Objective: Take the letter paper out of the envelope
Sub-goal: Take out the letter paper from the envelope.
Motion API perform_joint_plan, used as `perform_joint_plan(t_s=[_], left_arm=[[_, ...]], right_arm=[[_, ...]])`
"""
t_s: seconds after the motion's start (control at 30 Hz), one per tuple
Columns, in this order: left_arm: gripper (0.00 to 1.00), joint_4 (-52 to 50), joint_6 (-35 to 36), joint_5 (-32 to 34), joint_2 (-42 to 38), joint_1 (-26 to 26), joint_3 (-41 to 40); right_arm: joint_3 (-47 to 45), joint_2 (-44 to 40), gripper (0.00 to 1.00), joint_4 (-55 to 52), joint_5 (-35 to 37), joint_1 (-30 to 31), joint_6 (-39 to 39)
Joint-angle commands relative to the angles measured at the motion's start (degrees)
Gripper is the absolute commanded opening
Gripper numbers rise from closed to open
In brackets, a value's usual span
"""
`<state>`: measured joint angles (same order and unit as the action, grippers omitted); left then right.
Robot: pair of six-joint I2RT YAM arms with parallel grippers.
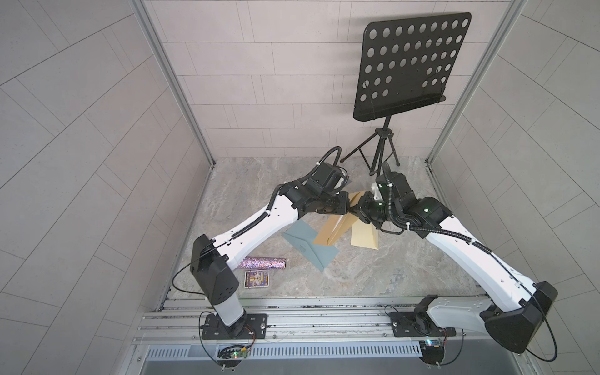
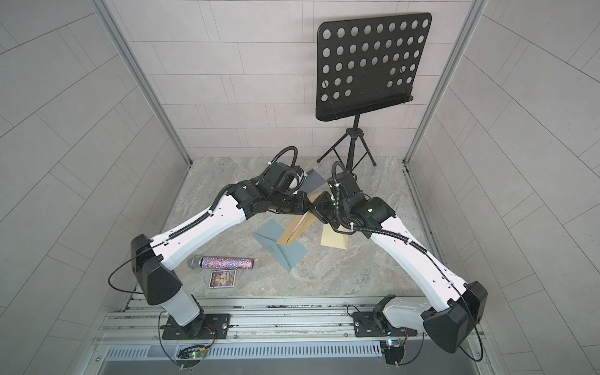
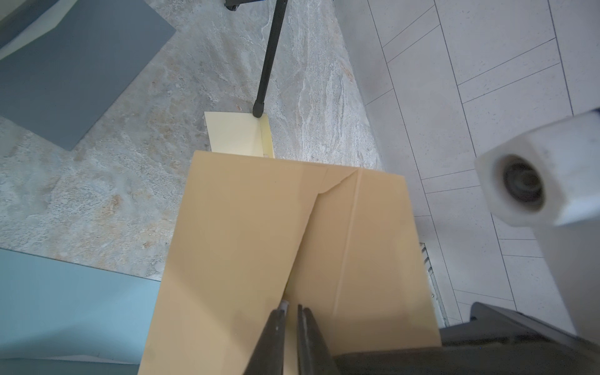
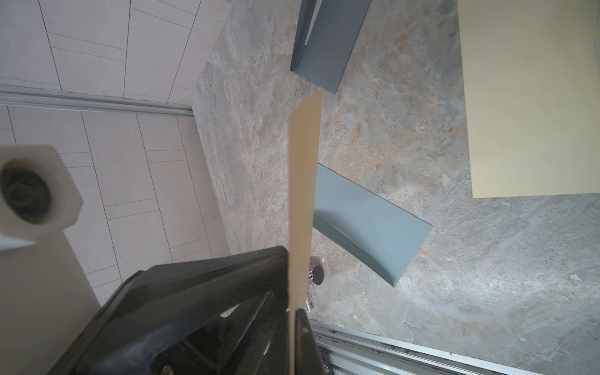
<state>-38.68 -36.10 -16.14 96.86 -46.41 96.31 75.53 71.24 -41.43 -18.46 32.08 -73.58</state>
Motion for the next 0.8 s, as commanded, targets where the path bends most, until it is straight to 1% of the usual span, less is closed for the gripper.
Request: perform_joint_plan(t_s=[0.0, 0.23, 0.43, 0.77], left_arm=[[0.17, -3.1, 1.9, 2.3, 0.9, -0.1, 1.1], [0.18, -7.0, 3.0, 4.9, 1.4, -0.2, 2.5], [0.2, -9.2, 5.5, 7.1, 1.4, -0.5, 2.4], [0.27, -13.7, 8.5, 11.1, 3.0, -1.7, 5.0]], right_arm=[[0.8, -2.0, 0.0, 0.5, -0.6, 0.0, -0.8], [0.9, -2.0, 0.0, 0.1, -0.6, 0.0, -0.5], [0.9, -2.1, 0.0, 0.1, -1.0, -0.1, -0.3], [0.9, -2.6, 0.0, -0.2, -1.1, -0.1, -0.3]])
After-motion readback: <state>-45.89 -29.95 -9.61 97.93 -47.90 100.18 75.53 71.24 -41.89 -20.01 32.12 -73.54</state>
